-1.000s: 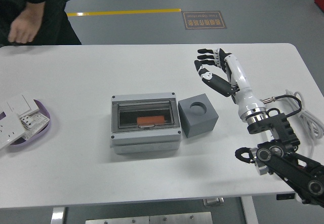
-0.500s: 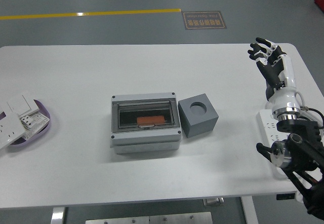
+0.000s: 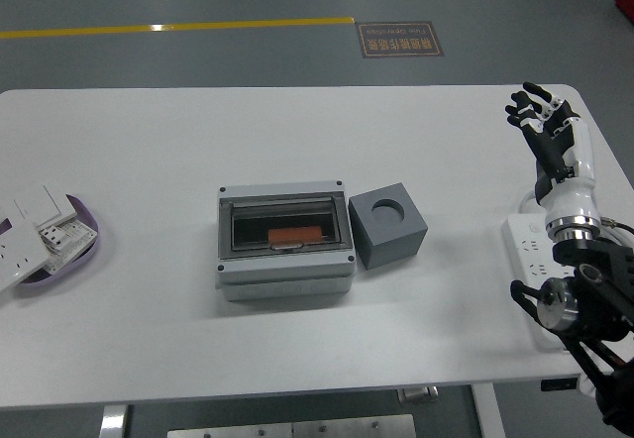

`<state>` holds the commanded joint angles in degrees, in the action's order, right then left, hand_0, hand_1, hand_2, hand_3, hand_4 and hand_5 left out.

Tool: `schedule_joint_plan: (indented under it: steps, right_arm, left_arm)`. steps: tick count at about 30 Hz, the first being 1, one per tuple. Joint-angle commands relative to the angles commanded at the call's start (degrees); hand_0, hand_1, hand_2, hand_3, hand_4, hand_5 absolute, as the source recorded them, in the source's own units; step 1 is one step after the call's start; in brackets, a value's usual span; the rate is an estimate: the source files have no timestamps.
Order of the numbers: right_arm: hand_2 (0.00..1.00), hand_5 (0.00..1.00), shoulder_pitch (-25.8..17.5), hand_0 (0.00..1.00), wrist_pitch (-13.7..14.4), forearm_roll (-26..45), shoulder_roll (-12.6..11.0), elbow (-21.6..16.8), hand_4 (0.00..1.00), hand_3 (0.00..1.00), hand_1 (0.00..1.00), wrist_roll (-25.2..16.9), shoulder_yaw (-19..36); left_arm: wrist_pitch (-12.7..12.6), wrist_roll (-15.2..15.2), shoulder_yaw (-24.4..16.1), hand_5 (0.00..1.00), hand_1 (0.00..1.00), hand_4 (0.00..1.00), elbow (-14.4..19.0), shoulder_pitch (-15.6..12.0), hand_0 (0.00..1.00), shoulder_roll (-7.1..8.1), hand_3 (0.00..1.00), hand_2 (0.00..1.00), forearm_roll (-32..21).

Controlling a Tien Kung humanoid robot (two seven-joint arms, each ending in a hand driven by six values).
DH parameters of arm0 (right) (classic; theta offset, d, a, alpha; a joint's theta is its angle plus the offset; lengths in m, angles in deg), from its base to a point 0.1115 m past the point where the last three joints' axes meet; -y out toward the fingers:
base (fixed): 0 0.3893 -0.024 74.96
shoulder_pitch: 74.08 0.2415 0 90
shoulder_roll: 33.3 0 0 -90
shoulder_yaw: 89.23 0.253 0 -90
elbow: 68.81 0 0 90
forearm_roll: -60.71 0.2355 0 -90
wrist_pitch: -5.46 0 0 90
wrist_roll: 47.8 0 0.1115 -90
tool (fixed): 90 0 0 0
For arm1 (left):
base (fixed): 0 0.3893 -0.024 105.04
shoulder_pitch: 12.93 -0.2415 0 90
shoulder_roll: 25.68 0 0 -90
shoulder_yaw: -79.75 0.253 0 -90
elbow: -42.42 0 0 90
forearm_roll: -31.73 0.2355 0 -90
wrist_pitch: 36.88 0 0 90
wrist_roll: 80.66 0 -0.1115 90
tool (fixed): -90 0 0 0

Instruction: Pick up the cylinder from the cube,place it in the box,flap close box

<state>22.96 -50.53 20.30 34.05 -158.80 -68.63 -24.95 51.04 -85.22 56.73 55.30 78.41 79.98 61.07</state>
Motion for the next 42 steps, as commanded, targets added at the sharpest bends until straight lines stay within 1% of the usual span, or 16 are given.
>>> schedule_joint_plan:
  steps: [6, 7, 12, 13, 25, 42]
  right_arm:
    - [0.645, 0.403, -0.3, 0.716, -0.1, -0.1, 0.0, 0.0, 0.744, 0.650, 0.644, -0.1, 0.6]
    - [0.644, 0.415, -0.3, 0.714, -0.1, -0.1, 0.0, 0.0, 0.763, 0.647, 0.649, -0.1, 0.6]
    - [0.644, 0.415, -0.4, 0.714, 0.0, -0.3, 0.0, -0.1, 0.763, 0.647, 0.649, -0.2, 1.1]
    - [0.643, 0.442, -0.4, 0.712, 0.0, -0.4, 0.0, -0.2, 0.786, 0.646, 0.651, -0.2, 1.2]
    - [0.641, 0.449, -0.7, 0.708, 0.4, -1.6, -0.2, -0.4, 0.787, 0.648, 0.650, 0.3, 2.8]
    - [0.640, 0.448, -0.6, 0.708, 0.5, -1.7, -0.2, -0.2, 0.786, 0.648, 0.650, 0.3, 2.7]
  left_arm:
    - [0.1, 0.0, -0.5, 0.224, 0.619, 0.676, 0.0, 0.5, 0.595, -0.23, 0.619, 0.604, 0.3]
    - [0.1, 0.0, -0.6, 0.225, 0.619, 0.677, 0.0, 0.6, 0.595, -0.24, 0.618, 0.604, 0.3]
    - [0.1, 0.1, -0.9, 0.225, 0.619, 0.677, 0.0, 0.9, 0.595, -0.25, 0.618, 0.604, 0.5]
    - [0.1, 0.1, -0.9, 0.226, 0.619, 0.677, 0.0, 1.0, 0.595, -0.26, 0.617, 0.604, 0.5]
    - [0.0, 0.0, -0.8, 0.224, 0.619, 0.678, -0.1, 1.3, 0.595, -0.47, 0.621, 0.604, 0.4]
    - [0.0, 0.0, -0.4, 0.224, 0.619, 0.679, -0.2, 1.5, 0.595, -0.56, 0.622, 0.605, 0.1]
